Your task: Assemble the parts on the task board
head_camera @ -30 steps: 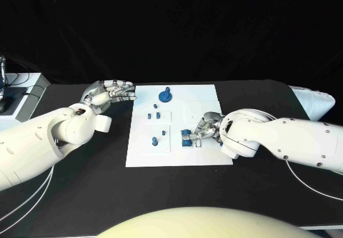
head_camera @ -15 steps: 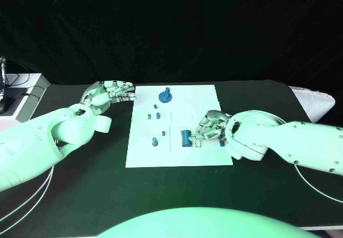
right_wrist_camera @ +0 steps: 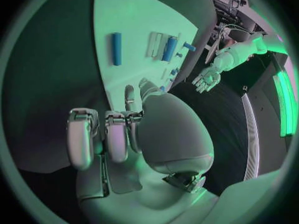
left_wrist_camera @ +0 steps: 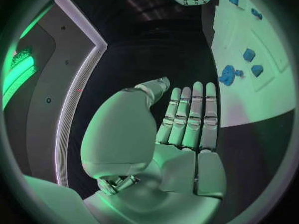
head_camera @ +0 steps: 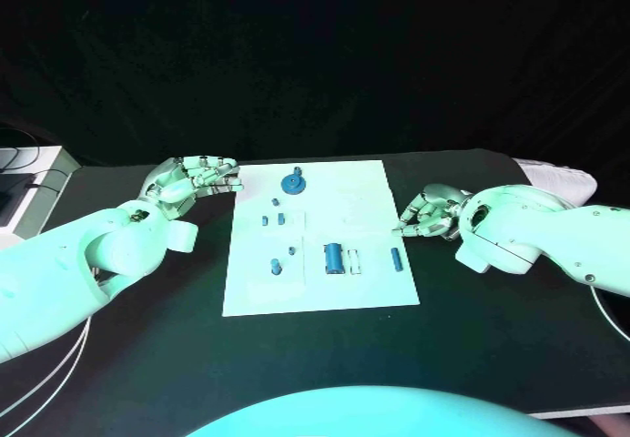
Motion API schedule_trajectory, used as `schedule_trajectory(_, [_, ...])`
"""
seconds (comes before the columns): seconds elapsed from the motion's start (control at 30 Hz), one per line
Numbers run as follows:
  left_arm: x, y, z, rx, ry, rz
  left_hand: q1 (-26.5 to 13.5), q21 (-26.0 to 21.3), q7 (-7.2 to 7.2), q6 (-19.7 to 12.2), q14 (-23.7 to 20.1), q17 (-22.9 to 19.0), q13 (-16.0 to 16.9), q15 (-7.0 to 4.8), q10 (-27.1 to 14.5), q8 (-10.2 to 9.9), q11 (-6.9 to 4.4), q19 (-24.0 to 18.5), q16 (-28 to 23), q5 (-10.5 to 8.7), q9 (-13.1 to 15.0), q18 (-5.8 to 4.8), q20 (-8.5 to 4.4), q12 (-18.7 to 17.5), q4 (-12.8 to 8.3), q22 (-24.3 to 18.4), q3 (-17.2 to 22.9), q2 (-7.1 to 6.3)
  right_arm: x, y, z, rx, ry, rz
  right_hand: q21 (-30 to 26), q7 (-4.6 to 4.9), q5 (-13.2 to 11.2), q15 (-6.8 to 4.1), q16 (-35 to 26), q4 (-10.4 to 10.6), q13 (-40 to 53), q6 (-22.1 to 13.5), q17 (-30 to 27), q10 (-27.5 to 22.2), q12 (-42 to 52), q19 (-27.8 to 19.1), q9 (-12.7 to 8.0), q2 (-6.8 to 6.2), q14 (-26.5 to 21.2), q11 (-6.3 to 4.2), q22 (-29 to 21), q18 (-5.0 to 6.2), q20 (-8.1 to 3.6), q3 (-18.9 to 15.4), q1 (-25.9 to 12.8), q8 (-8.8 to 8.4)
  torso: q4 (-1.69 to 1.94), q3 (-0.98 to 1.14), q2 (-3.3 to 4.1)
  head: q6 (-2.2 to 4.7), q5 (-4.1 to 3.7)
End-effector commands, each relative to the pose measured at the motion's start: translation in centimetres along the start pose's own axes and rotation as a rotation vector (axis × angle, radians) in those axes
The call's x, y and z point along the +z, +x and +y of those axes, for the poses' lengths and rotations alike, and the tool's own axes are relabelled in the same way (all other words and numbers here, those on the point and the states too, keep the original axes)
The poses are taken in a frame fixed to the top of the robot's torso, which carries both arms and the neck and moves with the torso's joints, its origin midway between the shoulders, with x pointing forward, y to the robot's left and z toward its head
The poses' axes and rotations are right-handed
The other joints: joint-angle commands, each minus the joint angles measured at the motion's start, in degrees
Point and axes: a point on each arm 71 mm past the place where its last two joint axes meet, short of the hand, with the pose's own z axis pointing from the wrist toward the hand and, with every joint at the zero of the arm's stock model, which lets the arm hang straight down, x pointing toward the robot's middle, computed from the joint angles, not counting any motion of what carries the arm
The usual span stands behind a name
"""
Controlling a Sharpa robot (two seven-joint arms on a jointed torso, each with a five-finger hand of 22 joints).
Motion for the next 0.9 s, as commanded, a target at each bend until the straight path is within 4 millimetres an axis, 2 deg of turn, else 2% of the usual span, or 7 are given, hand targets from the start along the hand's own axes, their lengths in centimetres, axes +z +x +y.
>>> schedule_trajectory(0.03, [0.0, 0.2, -0.1, -0.004, 0.017, 0.014, 0.01, -0.36, 0.2, 0.1, 0.12, 0.05, 0.05, 0.09, -0.18, -0.24, -0.11, 0.38, -0.19, 0.11, -0.06, 0.62, 0.02, -0.25, -0.03, -0.09, -0.36, 0.48, -0.1, 0.4, -0.3, -0.121, 0.024, 0.053, 0.38, -0.19, -0.41, 0.3, 0.33, -0.01, 15.05, 0.9, 13.57, 6.1, 0.12, 5.05, -0.46, -0.51, 5.61, 0.11, 13.84, -1.1, 0.48, 0.6, -0.9, -0.34, -0.31, 0.09, 0.0, 0.33, -0.55])
schedule_trajectory(0.13, [0.0, 0.2, 0.0, -0.004, 0.016, 0.014, 0.02, -0.38, 0.2, 0.09, 0.16, 0.08, 0.06, 0.08, -0.12, -0.25, -0.13, 0.4, -0.22, 0.11, -0.08, 0.62, 0.02, -0.22, -0.03, -0.11, -0.38, 0.48, -0.2, 0.7, -0.2, -0.172, 0.033, 0.038, 0.61, -0.35, -0.74, 0.18, 0.38, 0.09, 15.05, 1.72, 13.73, 6.1, 0.12, 5.1, -0.86, -0.84, 5.65, -0.05, 13.89, -1.14, 0.43, 0.69, -1.9, -0.41, -0.55, 0.15, -0.01, 0.62, -0.57])
schedule_trajectory(0.23, [0.1, 0.4, 0.1, -0.004, 0.014, 0.018, 0.02, -0.38, 0.2, 0.09, 0.16, 0.08, 0.06, 0.08, -0.12, -0.25, -0.13, 0.4, -0.22, 0.11, -0.08, 0.62, 0.02, -0.22, -0.03, -0.11, -0.38, 0.48, -0.3, 1.1, 0.0, -0.206, 0.043, 0.024, 0.67, -0.66, -1.24, 0.03, 0.39, 0.21, 15.05, 3.09, 13.78, 6.1, 0.12, 5.1, -1.21, -1.21, 5.66, -0.29, 13.9, -1.14, 0.34, 0.29, -5.3, -0.29, -0.62, 0.2, -0.06, 0.58, -0.56])
schedule_trajectory(0.33, [0.1, 0.5, 0.1, 0.002, 0.012, 0.022, 0.02, -0.4, 0.21, 0.05, 0.19, 0.11, 0.07, 0.07, -0.08, -0.28, -0.14, 0.42, -0.25, 0.11, -0.09, 0.62, 0.02, -0.2, -0.03, -0.13, -0.39, 0.47, -0.3, 1.6, 0.2, -0.226, 0.043, 0.006, 0.56, -0.96, 0.72, -0.2, 0.34, 0.28, 15.05, 3.79, 13.62, 6.1, 0.12, 5.08, -0.77, -1.74, 5.62, -0.55, 13.87, -1.12, 0.15, -0.86, -10.35, 0.04, -0.65, 0.23, -0.13, 0.5, -0.43])
schedule_trajectory(0.4, [0.1, 0.5, 0.2, 0.005, 0.01, 0.025, 0.0, -0.42, 0.23, 0.03, 0.2, 0.13, 0.08, 0.06, -0.05, -0.3, -0.13, 0.43, -0.27, 0.1, -0.11, 0.62, 0.03, -0.18, -0.01, -0.14, -0.41, 0.48, -0.3, 1.9, 0.4, -0.24, 0.041, -0.003, 0.62, -1.18, 1.11, -0.33, 0.35, 0.29, 15.05, 4.2, 13.66, 6.1, 0.12, 5.09, -0.25, -2.07, 5.63, -0.72, 13.88, -1.13, 0.05, -1.28, -11.19, 0.45, -0.61, 0.22, -0.1, 0.38, -0.37])
schedule_trajectory(0.5, [0.1, 0.6, 0.3, 0.007, 0.008, 0.026, 0.0, -0.42, 0.23, 0.03, 0.2, 0.13, 0.08, 0.06, -0.05, -0.3, -0.13, 0.43, -0.27, 0.1, -0.11, 0.62, 0.03, -0.18, -0.01, -0.14, -0.41, 0.48, -0.3, 2.4, 0.7, -0.253, 0.041, -0.001, 0.76, -1.6, 3.51, -0.67, 0.37, 0.24, 15.05, 4.59, 13.73, 6.1, 0.12, 5.11, 1.14, -2.16, 5.65, -1.09, 13.91, -1.15, -0.24, -2.47, -12.35, 1.36, -0.51, 0.16, -0.09, 0.23, -0.46])
schedule_trajectory(0.9, [-0.1, 0.2, 0.3, 0.015, 0.005, 0.021, -0.09, -0.48, 0.27, 0.0, 0.2, 0.18, 0.09, 0.08, -0.02, -0.34, -0.11, 0.45, -0.39, 0.1, -0.14, 0.62, 0.04, -0.17, 0.08, -0.19, -0.46, 0.53, 0.0, 3.7, 0.3, -0.318, 0.082, 0.04, 0.68, -1.89, 2.91, -0.86, 0.35, 0.26, 15.05, 4.7, 13.69, 6.1, 0.12, 5.09, 2.54, -1.95, 5.64, -1.32, 13.89, -1.14, -0.43, -4.17, -13.53, 2.18, -0.58, 0.09, -0.04, -0.38, -0.07])
